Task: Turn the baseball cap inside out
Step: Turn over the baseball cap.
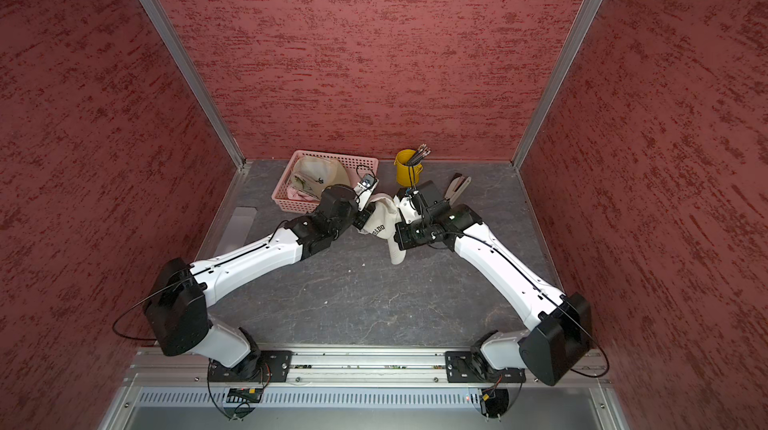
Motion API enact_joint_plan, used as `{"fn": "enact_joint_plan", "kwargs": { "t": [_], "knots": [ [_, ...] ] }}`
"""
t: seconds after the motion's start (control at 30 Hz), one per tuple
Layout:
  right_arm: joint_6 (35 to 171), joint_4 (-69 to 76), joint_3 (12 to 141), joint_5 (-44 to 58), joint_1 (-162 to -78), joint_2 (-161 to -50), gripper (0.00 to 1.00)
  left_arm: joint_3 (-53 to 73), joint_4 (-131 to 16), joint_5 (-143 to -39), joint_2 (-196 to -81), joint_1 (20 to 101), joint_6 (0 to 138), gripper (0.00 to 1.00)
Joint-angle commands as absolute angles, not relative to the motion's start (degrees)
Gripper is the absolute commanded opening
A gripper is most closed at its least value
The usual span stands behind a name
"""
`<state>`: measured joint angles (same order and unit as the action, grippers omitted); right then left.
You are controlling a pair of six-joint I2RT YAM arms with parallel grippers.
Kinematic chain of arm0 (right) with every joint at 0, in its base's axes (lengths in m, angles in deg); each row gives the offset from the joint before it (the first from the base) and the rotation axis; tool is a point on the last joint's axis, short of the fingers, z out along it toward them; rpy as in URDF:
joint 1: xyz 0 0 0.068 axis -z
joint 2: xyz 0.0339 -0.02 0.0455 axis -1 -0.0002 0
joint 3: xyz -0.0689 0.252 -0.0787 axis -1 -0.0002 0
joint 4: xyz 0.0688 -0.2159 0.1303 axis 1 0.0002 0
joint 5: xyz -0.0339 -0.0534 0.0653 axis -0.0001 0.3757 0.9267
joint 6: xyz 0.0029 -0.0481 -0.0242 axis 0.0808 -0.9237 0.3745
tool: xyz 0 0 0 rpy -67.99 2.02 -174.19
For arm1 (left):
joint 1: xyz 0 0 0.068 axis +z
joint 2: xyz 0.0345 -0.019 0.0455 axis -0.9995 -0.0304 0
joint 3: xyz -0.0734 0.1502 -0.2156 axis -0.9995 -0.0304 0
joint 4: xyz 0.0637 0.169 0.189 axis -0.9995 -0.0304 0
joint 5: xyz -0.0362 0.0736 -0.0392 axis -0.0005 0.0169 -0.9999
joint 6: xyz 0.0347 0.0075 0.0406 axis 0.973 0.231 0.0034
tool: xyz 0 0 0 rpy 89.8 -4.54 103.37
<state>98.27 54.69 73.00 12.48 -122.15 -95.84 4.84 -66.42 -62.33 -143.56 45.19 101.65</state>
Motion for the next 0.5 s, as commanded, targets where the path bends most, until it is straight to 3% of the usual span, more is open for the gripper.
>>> {"fn": "enact_joint_plan", "kwargs": {
  "t": [0.0,0.33,0.47],
  "knots": [
    [93.7,51.9,70.9,15.7,-120.5,-97.0,0.10,7.1,-70.2,-71.0,-142.1,46.5,102.8,0.42],
    [90.0,43.6,69.9,25.4,-110.2,-105.5,0.20,9.7,-85.0,-93.7,-139.5,50.8,94.0,0.03],
    [88.6,44.6,75.4,24.6,-108.4,-111.7,0.25,14.4,-91.4,-103.7,-143.9,51.5,89.8,0.00]
  ]
}}
